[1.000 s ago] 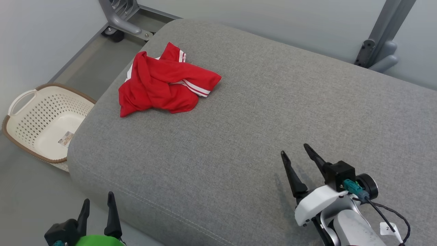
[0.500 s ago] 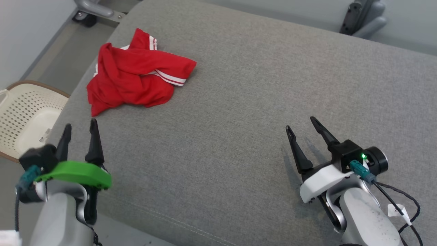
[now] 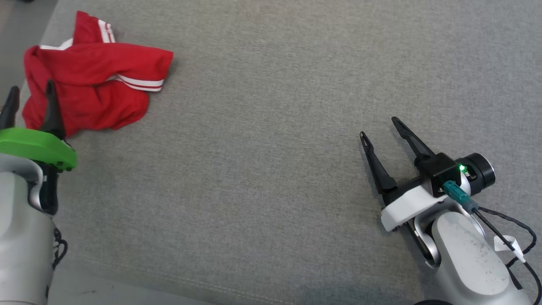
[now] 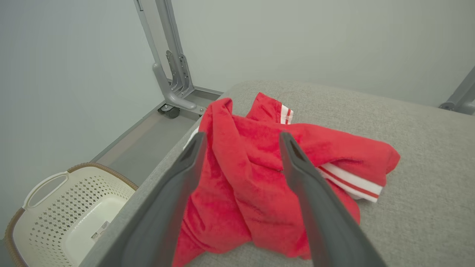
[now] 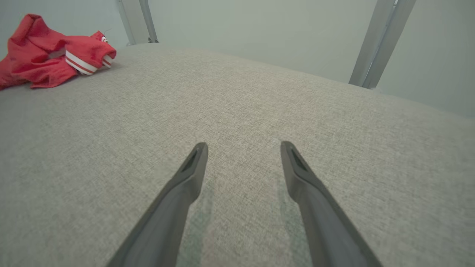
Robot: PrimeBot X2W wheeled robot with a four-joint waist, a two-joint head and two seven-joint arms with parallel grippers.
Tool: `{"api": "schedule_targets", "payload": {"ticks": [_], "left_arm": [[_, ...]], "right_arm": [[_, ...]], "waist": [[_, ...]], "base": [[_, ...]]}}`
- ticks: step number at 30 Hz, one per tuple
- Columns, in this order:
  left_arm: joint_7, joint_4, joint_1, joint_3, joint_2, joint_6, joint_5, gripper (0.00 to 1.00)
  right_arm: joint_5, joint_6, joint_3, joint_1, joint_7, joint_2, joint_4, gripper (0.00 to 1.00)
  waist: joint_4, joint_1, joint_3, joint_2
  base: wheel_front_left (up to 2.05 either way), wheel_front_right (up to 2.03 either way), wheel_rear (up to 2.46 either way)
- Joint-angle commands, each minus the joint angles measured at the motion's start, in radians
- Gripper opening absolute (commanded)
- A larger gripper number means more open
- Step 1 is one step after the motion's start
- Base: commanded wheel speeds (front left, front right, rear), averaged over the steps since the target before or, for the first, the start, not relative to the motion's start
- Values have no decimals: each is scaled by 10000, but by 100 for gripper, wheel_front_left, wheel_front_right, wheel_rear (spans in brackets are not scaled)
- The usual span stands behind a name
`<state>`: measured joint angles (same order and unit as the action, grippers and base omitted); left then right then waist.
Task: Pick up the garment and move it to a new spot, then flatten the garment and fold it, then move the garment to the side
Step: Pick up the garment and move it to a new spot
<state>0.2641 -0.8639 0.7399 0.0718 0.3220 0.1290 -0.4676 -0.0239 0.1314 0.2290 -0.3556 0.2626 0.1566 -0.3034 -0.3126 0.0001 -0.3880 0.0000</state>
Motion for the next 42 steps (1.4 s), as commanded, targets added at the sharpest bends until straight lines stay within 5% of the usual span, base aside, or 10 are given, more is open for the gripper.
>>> {"api": "schedule_targets", "payload": {"ticks": [1, 9, 11, 22, 27, 38, 39, 40, 42], "left_arm": [[2, -212, 247, -41, 201, 26, -117, 100], [0, -1784, 1041, -283, 463, -434, 125, 100], [0, -1872, 1116, -451, 512, -676, 127, 0], [0, 297, 217, -1098, 341, -508, 1001, 0], [2, 223, -194, -1645, 364, -573, 1249, 0], [0, 2379, -1587, -2616, -12, -80, 1523, 0], [0, 2694, -1790, -2608, -121, -62, 1613, 28], [0, 2969, -2012, -2601, -217, -62, 1685, 100], [0, 3384, -2558, -2519, -491, -27, 1889, 100]], "right_arm": [[62, -14, -3, -207, 28, 50, 69, 100], [89, -14, 54, -354, 26, 5, 236, 100], [111, -14, 47, -360, 25, -8, 258, 100], [-110, -15, -129, -129, 16, -429, 88, 100], [-223, -15, -43, -3, 16, -591, -95, 100], [-470, -15, -332, 596, 17, -910, -347, 100], [-497, -15, -353, 684, 17, -944, -352, 100], [-519, -15, -362, 776, 17, -963, -347, 100], [-585, -15, -345, 993, 17, -1005, -392, 100]], "waist": [[762, -1, -710, 0], [1439, -1, -1094, 0], [1544, -1, -1113, 0], [1645, -1, -436, 0], [1751, -1, -23, 0], [2076, -1, 1418, 0], [2118, -1, 1623, 0], [2155, -1, 1803, 0], [2244, -1, 2174, 0]], "base": [[0, 0, 0], [0, 0, 0], [0, 0, 0], [0, 0, 0], [0, 0, 0], [0, 0, 0], [0, 0, 0], [0, 0, 0], [0, 0, 0]]}}
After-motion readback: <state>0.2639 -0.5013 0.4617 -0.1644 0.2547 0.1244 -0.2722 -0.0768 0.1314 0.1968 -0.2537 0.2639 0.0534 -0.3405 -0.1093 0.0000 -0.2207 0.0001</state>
